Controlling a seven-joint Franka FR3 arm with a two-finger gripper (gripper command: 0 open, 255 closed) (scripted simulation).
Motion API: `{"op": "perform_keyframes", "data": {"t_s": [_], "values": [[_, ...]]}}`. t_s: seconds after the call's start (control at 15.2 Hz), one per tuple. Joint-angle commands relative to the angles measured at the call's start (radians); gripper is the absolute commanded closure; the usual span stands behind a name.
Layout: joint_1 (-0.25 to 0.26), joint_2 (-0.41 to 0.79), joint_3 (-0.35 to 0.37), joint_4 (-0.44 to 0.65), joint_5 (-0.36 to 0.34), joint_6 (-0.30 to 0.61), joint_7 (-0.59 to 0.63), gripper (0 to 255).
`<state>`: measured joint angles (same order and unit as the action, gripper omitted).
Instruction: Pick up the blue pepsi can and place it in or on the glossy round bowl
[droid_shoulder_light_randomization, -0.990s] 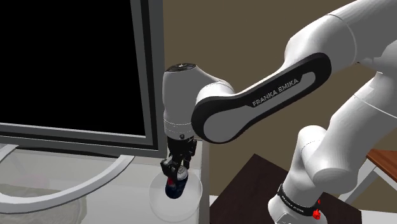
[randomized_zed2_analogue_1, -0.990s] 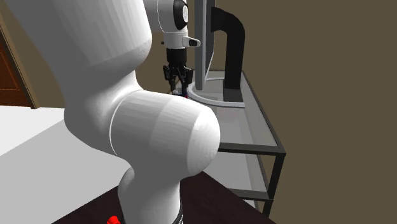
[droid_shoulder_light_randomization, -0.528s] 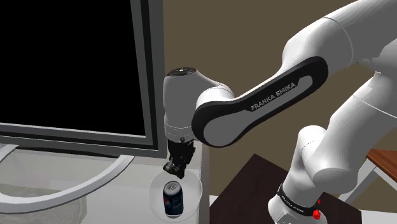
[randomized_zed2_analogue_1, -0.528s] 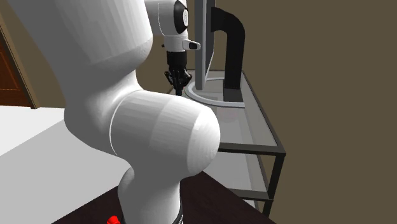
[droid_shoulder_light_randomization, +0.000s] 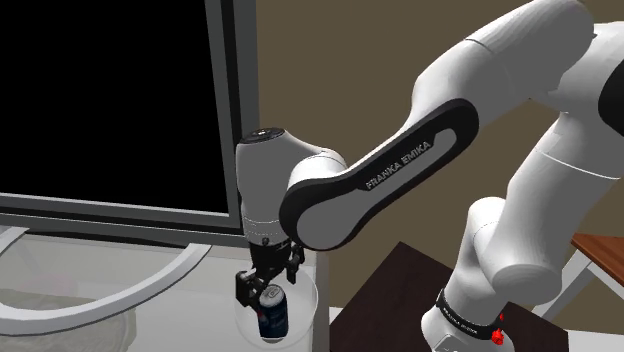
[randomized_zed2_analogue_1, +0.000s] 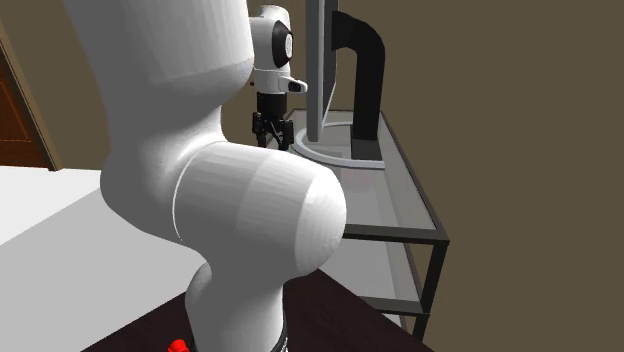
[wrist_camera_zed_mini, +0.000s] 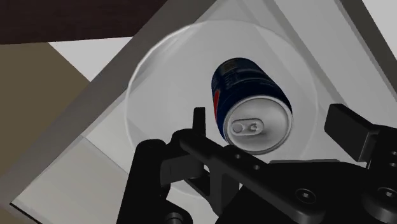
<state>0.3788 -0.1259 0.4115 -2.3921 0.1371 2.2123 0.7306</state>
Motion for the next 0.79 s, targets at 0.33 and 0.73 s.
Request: {"op": "perform_keyframes", "data": {"t_s": [0.33, 0.73], "values": [[0.006, 0.074, 0.003, -0.044, -0.014, 0.094, -0.055, 0], [0.006, 0.074, 0.003, -0.044, -0.014, 0.094, -0.055, 0]]}}
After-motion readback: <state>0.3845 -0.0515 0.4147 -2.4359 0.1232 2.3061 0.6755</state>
